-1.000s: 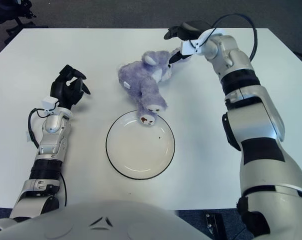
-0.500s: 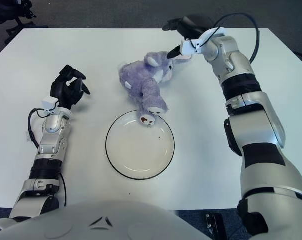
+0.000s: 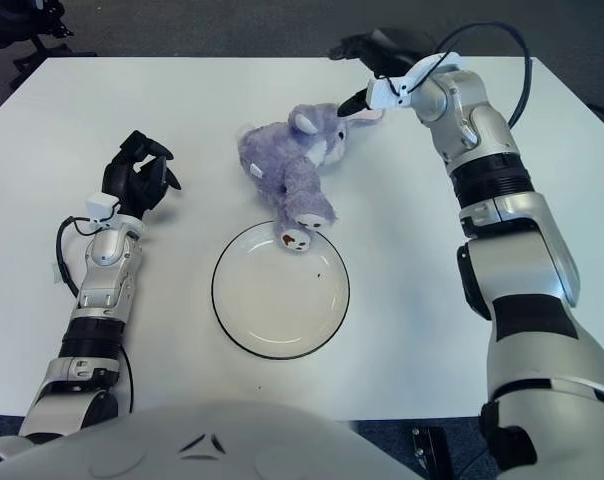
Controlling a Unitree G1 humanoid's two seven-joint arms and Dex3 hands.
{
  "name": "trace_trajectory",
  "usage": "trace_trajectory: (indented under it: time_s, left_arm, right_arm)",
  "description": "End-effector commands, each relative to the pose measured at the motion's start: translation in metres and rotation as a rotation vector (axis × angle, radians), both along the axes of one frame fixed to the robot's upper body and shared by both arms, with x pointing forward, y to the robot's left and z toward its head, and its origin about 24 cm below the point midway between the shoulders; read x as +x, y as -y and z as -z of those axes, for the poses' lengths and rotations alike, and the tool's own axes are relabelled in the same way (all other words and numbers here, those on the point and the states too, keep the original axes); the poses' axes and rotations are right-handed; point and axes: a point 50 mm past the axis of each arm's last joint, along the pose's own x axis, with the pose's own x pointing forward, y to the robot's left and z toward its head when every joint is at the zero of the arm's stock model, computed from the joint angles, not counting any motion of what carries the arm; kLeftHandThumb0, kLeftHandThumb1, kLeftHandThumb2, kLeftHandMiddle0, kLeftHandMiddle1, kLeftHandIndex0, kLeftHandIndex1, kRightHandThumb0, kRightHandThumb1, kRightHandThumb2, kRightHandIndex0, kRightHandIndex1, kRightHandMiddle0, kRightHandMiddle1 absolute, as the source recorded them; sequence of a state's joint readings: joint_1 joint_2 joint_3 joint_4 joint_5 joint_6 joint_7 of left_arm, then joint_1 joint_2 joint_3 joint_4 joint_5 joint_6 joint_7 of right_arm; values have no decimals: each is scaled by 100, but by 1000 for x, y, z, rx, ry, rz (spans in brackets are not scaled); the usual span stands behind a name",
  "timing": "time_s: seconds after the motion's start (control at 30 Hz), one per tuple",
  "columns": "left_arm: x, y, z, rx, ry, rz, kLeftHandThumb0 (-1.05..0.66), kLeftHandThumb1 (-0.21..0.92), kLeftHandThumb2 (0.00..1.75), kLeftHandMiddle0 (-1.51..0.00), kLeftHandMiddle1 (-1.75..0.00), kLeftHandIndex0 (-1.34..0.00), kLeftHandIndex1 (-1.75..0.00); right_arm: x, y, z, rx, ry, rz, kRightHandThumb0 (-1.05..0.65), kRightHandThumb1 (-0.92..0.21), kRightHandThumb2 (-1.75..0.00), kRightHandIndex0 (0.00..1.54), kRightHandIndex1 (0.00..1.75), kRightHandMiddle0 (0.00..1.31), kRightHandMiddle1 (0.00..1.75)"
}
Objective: Put the doll into the plate.
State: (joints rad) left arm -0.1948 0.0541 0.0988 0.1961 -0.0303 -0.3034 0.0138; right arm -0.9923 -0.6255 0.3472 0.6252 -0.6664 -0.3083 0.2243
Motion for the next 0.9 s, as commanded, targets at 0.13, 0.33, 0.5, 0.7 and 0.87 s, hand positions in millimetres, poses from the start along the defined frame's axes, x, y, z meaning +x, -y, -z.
trace_trajectory:
  time_s: [0.13, 0.33, 0.5, 0.7, 0.87]
  left_arm:
    - [-11, 0, 25, -23, -85, -18, -27, 92, 45, -90, -175, -55, -175]
    - [-11, 0, 25, -23, -85, -18, -27, 92, 45, -90, -175, -55, -175]
    - [-10, 0, 24, -22, -85, -20, -26, 92, 45, -90, -175, -55, -175]
    - [-9, -1, 24, -22, -86, -20, -26, 92, 45, -90, -175, -55, -175]
    - [-9, -1, 24, -22, -86, -20, -26, 92, 45, -91, -175, -55, -175]
  right_arm:
    - [-6, 7, -4, -38, 30, 26, -51, -91, 0, 78, 5, 66, 24]
    - [-7, 8, -4, -38, 35, 29, -50, -92, 0, 88, 6, 61, 55]
    - [-12, 25, -11, -5, 117, -16, -21, -91, -5, 63, 139, 49, 150]
    - [-12, 28, -10, -7, 115, -54, -12, -91, -7, 59, 171, 48, 172]
    - [-12, 30, -9, -5, 58, -102, -11, -91, -8, 59, 174, 48, 174]
